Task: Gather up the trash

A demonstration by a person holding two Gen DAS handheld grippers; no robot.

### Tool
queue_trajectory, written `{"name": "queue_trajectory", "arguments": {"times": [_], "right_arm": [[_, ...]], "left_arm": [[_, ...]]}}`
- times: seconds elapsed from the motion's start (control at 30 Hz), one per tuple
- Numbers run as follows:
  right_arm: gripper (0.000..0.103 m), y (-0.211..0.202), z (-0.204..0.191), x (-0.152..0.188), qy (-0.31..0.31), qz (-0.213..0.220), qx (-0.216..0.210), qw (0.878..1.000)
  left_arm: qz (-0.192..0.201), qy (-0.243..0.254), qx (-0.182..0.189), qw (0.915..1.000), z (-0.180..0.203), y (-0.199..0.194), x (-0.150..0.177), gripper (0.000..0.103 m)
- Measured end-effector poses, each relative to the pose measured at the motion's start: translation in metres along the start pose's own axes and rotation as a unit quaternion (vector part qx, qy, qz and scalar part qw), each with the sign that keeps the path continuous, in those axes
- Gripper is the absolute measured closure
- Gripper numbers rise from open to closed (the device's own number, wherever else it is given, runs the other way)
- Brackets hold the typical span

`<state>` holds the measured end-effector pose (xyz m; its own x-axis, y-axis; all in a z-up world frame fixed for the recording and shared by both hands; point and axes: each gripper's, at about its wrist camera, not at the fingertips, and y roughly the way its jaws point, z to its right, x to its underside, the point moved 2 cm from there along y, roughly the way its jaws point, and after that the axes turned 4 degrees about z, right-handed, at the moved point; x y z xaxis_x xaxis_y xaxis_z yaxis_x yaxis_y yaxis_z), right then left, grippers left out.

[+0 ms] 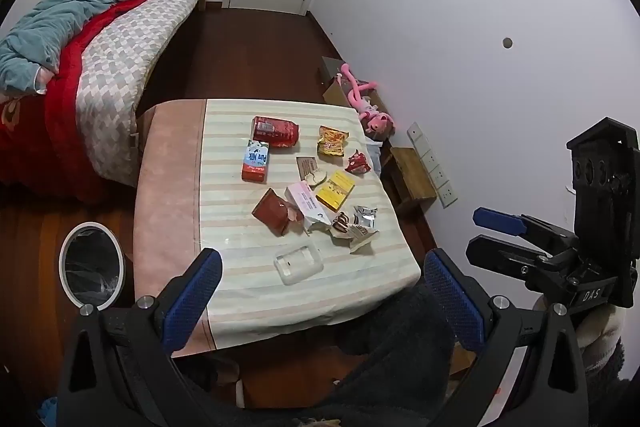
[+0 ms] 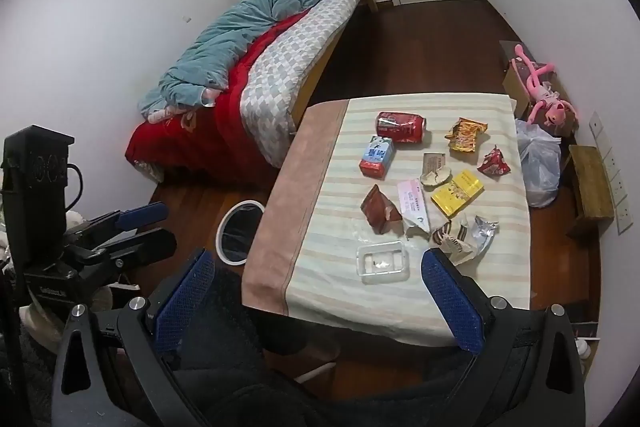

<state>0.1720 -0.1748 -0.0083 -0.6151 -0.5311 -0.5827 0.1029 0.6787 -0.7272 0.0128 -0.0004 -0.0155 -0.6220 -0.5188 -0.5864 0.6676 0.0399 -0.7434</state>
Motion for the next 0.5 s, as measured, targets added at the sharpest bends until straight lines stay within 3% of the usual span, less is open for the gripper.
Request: {"name": "queue_trajectory", "arguments": {"times": [0.5], "right_arm": [[0.000,0.002,-0.003,0.000,-0.004,-0.001,-0.004,1.000]], "left_arm": [[0.000,-0.004,0.007,1.0000,0.001,0.007,0.004,0.000]]}}
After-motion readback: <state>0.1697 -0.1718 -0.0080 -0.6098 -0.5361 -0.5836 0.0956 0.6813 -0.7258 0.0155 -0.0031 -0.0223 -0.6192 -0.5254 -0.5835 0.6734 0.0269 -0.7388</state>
